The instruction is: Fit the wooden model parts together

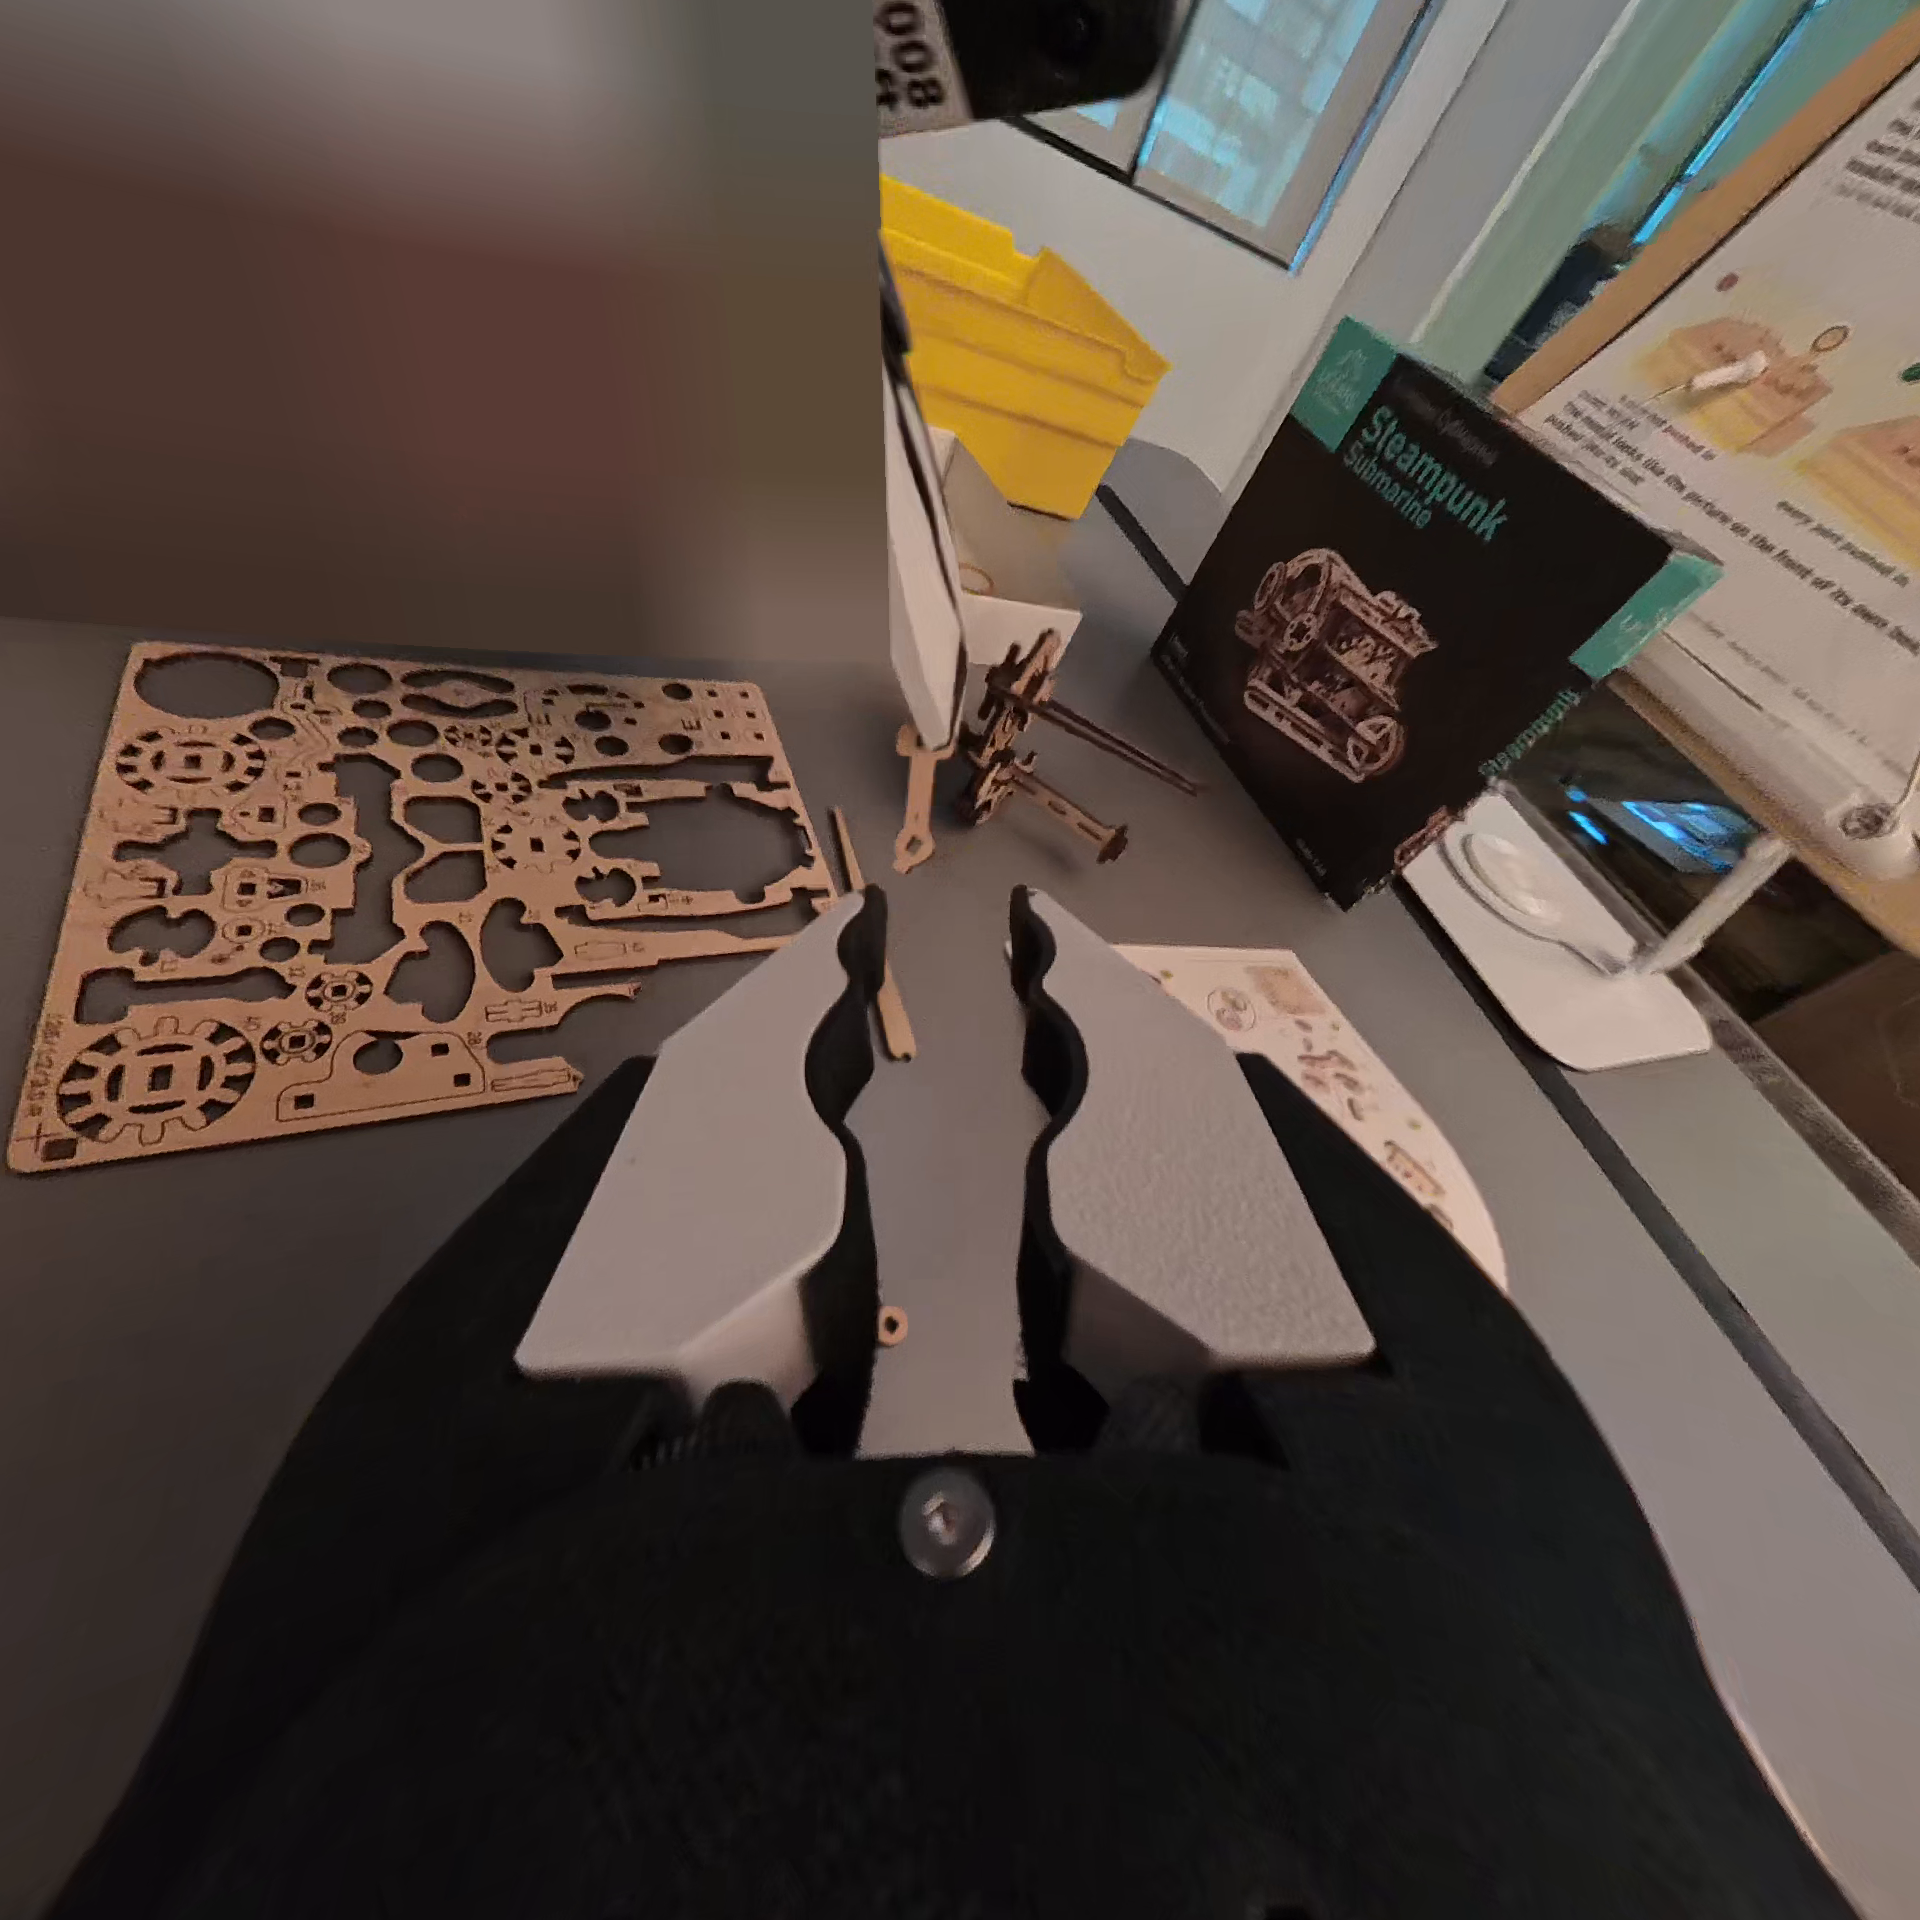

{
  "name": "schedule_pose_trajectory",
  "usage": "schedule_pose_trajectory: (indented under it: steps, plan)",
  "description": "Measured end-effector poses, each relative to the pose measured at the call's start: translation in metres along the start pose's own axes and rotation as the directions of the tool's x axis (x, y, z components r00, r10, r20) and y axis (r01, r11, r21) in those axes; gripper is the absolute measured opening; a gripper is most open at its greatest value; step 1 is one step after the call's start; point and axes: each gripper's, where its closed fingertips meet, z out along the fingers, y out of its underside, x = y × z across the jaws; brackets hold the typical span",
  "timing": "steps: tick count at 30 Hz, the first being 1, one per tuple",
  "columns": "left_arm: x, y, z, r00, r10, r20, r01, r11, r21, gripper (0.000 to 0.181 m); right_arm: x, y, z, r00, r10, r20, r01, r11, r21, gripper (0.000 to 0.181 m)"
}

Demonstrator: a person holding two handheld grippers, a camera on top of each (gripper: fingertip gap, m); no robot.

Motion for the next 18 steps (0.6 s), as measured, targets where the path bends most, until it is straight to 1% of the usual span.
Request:
schedule_pose_trajectory:
  steps: [1, 3, 4, 5, 6, 7, 8, 9, 11, 12, 14, 16, 18]
  plan:
    - [-0.001, 0.0, -0.001, 1.0, 0.016, 0.02, -0.014, 0.998, -0.066, 0.0, 0.004, -0.004, -0.001, 1.0, 0.006, 0.027, -0.006, 1.0, -0.003, 0.022]
    - [-0.001, -0.005, -0.002, 0.999, 0.024, 0.042, -0.016, 0.984, -0.176, 0.0, 0.024, -0.011, 0.0, 0.999, 0.02, 0.033, -0.019, 1.0, -0.011, 0.022]
    - [0.002, -0.012, -0.002, 0.999, 0.023, 0.031, -0.017, 0.98, -0.198, 0.0, 0.027, -0.014, 0.002, 0.995, 0.042, 0.091, -0.04, 0.999, -0.023, 0.022]
    - [0.004, -0.022, 0.0, 0.999, 0.021, 0.027, -0.016, 0.982, -0.189, 0.0, 0.024, -0.013, 0.005, 0.98, 0.079, 0.181, -0.07, 0.996, -0.055, 0.022]
    - [0.003, -0.03, 0.001, 0.999, 0.017, 0.036, -0.01, 0.981, -0.194, 0.0, 0.022, -0.012, 0.009, 0.963, 0.117, 0.244, -0.099, 0.991, -0.086, 0.022]
    - [0.002, -0.034, 0.002, 0.999, 0.017, 0.049, -0.006, 0.977, -0.213, 0.0, 0.024, -0.009, 0.013, 0.956, 0.142, 0.258, -0.117, 0.987, -0.111, 0.023]
    - [0.001, -0.038, 0.003, 0.998, 0.022, 0.061, -0.009, 0.977, -0.213, 0.0, 0.033, -0.006, 0.019, 0.964, 0.158, 0.216, -0.136, 0.984, -0.113, 0.023]
    - [-0.001, -0.041, 0.005, 0.997, 0.023, 0.075, -0.007, 0.977, -0.213, 0.0, 0.04, -0.007, 0.024, 0.971, 0.175, 0.16, -0.163, 0.983, -0.085, 0.024]
    - [-0.003, -0.043, 0.01, 0.996, 0.018, 0.082, 0.0, 0.978, -0.211, 0.0, 0.044, -0.006, 0.029, 0.971, 0.217, 0.101, -0.211, 0.975, -0.068, 0.023]
    - [-0.005, -0.043, 0.013, 0.996, 0.015, 0.083, 0.002, 0.977, -0.211, 0.0, 0.045, -0.003, 0.031, 0.972, 0.223, 0.075, -0.217, 0.972, -0.086, 0.024]
    - [-0.013, -0.041, 0.018, 0.995, 0.004, 0.095, 0.017, 0.977, -0.212, 0.0, 0.041, -0.005, 0.036, 0.975, 0.212, 0.062, -0.206, 0.974, -0.092, 0.023]
    - [-0.014, -0.04, 0.022, 0.997, -0.025, 0.068, 0.038, 0.977, -0.209, 0.001, 0.044, 0.004, 0.042, 0.98, 0.198, 0.0, -0.196, 0.969, -0.149, 0.024]
    - [-0.014, -0.041, 0.025, 0.998, -0.042, 0.056, 0.052, 0.98, -0.191, 0.0, 0.043, 0.012, 0.047, 0.983, 0.182, -0.025, -0.184, 0.966, -0.179, 0.024]
